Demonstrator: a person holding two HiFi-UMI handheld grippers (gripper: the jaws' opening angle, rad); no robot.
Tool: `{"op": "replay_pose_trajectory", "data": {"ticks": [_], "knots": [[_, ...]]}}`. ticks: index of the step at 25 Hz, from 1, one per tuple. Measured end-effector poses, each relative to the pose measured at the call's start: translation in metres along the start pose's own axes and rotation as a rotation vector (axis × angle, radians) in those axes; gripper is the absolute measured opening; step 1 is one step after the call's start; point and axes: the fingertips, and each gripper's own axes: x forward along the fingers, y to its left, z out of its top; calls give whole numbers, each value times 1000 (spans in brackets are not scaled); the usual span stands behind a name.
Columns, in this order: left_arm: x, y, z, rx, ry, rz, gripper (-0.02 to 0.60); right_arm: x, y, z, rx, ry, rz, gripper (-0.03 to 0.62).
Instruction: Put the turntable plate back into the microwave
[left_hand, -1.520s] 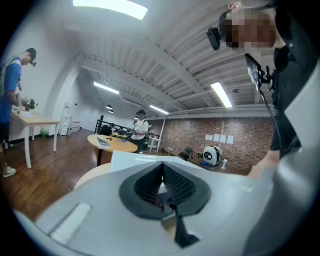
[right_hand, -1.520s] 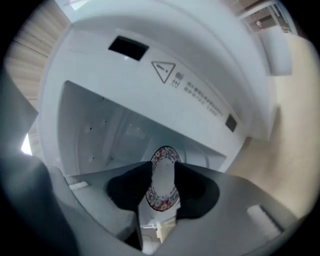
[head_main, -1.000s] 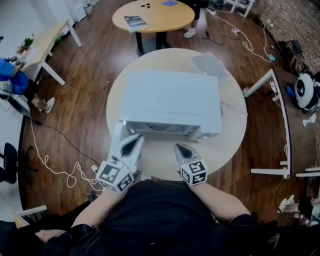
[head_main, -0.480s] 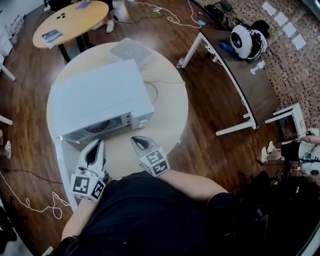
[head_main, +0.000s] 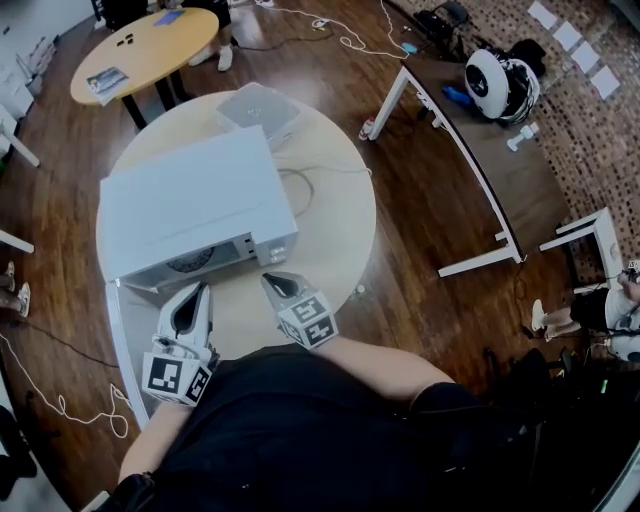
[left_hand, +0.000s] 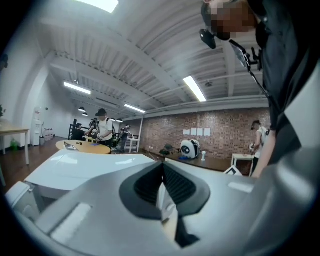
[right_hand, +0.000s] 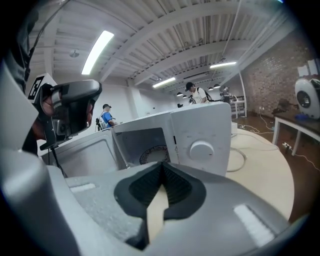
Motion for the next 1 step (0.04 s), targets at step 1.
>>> {"op": "replay_pose_trajectory", "data": {"ticks": [1], "knots": [[4,-1,-3,-2,4,-1,3,1,-4,-2,1,-1,1,2]]}}
